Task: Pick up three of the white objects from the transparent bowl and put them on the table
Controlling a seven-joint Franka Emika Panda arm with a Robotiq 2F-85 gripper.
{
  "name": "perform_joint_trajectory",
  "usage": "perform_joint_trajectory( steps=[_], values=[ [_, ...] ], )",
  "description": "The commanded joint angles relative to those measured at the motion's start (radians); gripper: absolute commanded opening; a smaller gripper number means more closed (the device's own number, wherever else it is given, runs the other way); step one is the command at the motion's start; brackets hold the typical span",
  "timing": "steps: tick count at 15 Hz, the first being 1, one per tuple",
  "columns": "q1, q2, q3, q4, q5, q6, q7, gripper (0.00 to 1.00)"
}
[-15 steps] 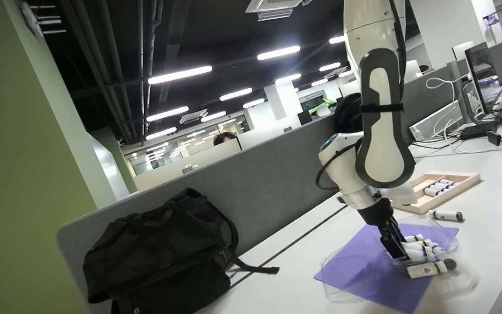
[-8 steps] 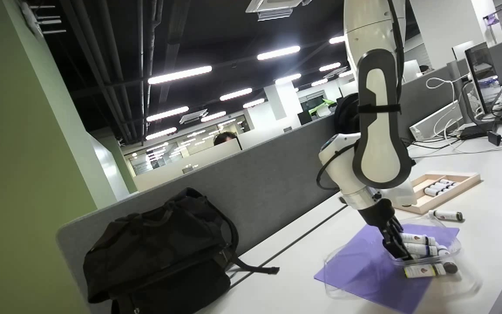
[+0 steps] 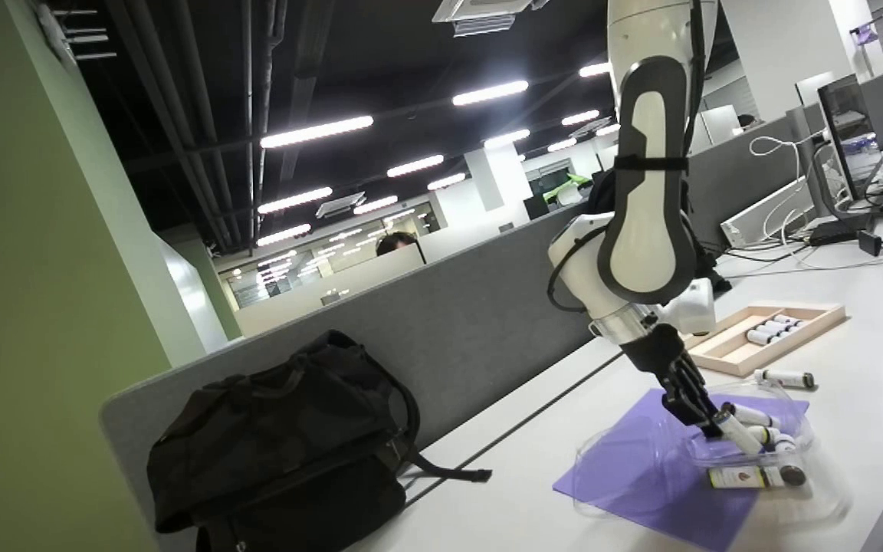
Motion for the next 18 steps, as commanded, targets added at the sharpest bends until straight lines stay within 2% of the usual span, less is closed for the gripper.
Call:
perform_joint_trajectory(
  steps=[1, 5, 6, 7, 8, 9, 12, 15, 18],
  values=[
    [-0.057, -0.121, 0.019, -0.033, 0.043, -0.061, -0.009, 0.18],
    [-0.121, -0.176, 0.024, -0.045, 0.097, -0.079, -0.052, 0.18],
    [-0.135, -0.181, 0.032, -0.048, 0.122, -0.089, -0.078, 0.34],
    [-0.147, -0.18, 0.042, -0.049, 0.151, -0.1, -0.107, 0.67],
    [-0.156, -0.173, 0.052, -0.049, 0.175, -0.104, -0.133, 0.62],
    [-0.163, -0.163, 0.066, -0.048, 0.207, -0.107, -0.165, 0.62],
    [-0.166, -0.136, 0.101, -0.051, 0.272, -0.099, -0.22, 0.8],
    [-0.158, -0.102, 0.115, -0.055, 0.273, -0.07, -0.223, 0.97],
    [-0.152, -0.058, 0.116, -0.049, 0.255, -0.044, -0.21, 1.0]
  ],
)
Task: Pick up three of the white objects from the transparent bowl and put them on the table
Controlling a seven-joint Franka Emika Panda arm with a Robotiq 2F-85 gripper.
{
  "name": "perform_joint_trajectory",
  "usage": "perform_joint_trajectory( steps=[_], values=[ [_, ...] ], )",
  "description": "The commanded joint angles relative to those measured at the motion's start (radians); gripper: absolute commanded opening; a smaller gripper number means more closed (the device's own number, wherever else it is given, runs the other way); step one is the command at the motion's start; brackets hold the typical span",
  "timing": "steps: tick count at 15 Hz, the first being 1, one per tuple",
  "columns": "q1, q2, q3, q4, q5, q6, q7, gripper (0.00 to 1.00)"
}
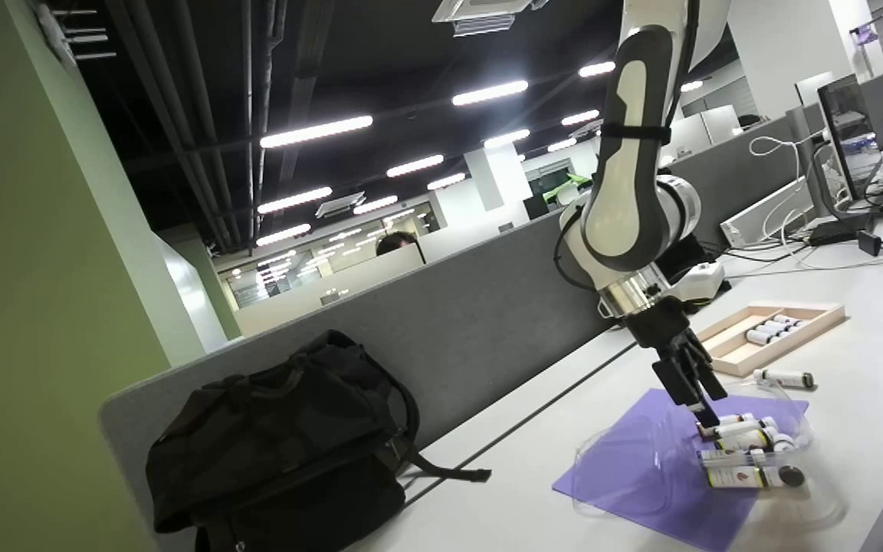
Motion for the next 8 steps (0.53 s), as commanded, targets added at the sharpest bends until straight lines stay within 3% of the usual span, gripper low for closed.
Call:
perform_joint_trajectory(
  steps=[1, 8],
  values=[
    [0.0, 0.043, 0.001, 0.002, -0.013, 0.036, 0.007, 1.0],
    [0.035, 0.138, -0.047, 0.026, -0.117, 0.112, 0.056, 1.0]
  ],
)
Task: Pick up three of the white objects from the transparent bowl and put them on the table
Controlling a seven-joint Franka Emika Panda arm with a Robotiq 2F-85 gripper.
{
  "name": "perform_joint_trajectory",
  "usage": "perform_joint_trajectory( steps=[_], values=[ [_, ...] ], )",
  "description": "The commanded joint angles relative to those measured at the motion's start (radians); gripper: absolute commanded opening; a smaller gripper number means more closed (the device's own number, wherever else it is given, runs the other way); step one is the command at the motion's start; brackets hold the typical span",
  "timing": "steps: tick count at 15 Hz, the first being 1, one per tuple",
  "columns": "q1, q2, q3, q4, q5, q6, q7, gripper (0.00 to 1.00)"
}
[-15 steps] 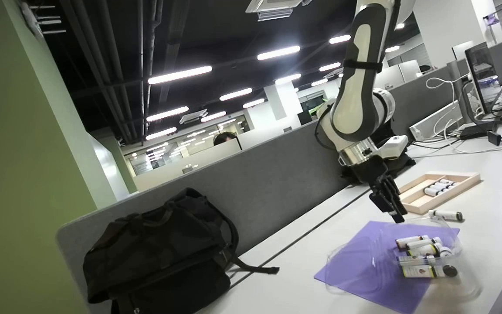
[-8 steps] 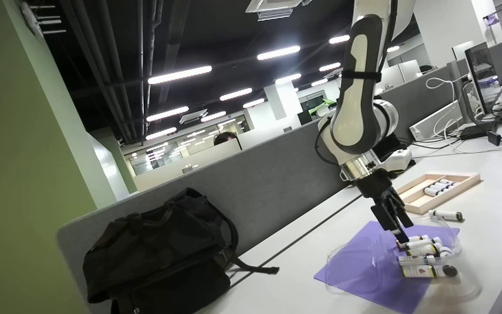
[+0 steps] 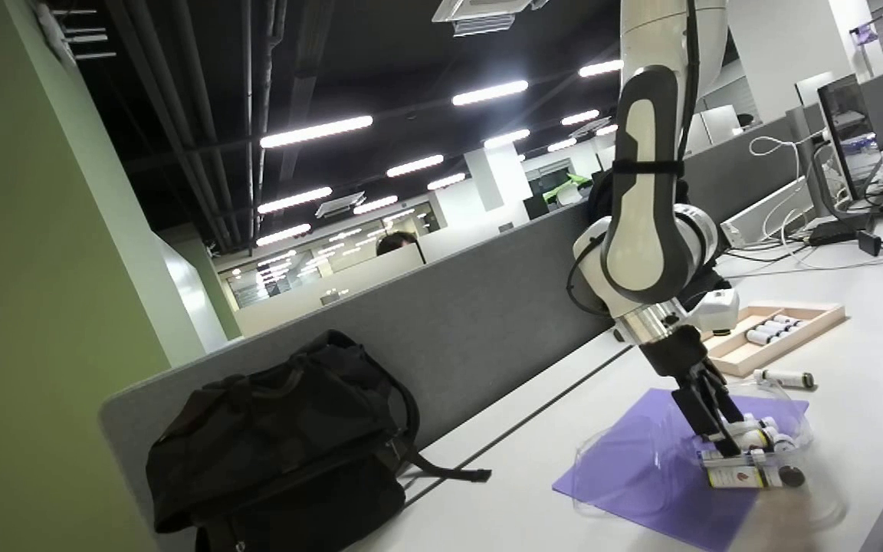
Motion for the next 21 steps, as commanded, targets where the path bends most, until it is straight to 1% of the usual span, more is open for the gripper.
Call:
perform_joint_trajectory(
  steps=[1, 6, 11, 13, 14, 15, 19, 21],
  values=[
    [0.044, 0.035, -0.047, 0.023, -0.09, 0.028, 0.066, 1.0],
    [0.123, 0.056, -0.109, 0.04, -0.221, 0.035, 0.169, 1.0],
    [0.188, 0.065, -0.132, 0.053, -0.296, 0.045, 0.25, 1.0],
    [0.196, 0.075, -0.136, 0.059, -0.313, 0.051, 0.26, 1.0],
    [0.198, 0.081, -0.14, 0.063, -0.32, 0.055, 0.262, 0.75],
    [0.199, 0.087, -0.141, 0.065, -0.324, 0.062, 0.263, 0.74],
    [0.19, 0.098, -0.142, 0.068, -0.319, 0.085, 0.258, 0.49],
    [0.196, 0.091, -0.137, 0.064, -0.313, 0.081, 0.264, 0.38]
  ],
)
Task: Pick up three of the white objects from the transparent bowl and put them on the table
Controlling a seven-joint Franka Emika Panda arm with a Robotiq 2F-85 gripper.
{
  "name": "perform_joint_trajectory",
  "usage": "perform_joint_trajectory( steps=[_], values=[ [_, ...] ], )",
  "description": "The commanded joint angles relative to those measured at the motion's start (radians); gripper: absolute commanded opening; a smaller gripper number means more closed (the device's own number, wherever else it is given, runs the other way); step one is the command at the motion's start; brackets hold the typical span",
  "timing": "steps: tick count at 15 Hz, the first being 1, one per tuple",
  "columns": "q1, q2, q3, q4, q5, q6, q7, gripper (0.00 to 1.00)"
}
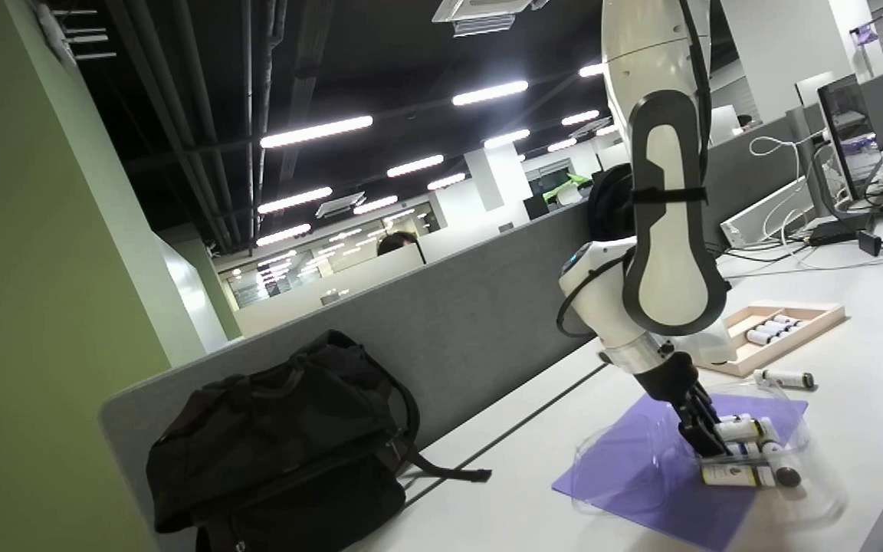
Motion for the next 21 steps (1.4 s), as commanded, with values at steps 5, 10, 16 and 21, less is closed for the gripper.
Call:
perform_joint_trajectory(
  steps=[5, 10, 16, 21],
  values=[
    [-0.001, -0.01, 0.004, 0.007, 0.016, -0.027, 0.05, 0.35],
    [-0.04, -0.056, 0.028, 0.008, 0.082, -0.098, 0.027, 0.35],
    [-0.073, -0.159, 0.058, 0.005, 0.157, -0.208, 0.03, 0.35],
    [-0.109, -0.208, 0.042, 0.003, 0.154, -0.223, 0.036, 0.35]
  ],
)
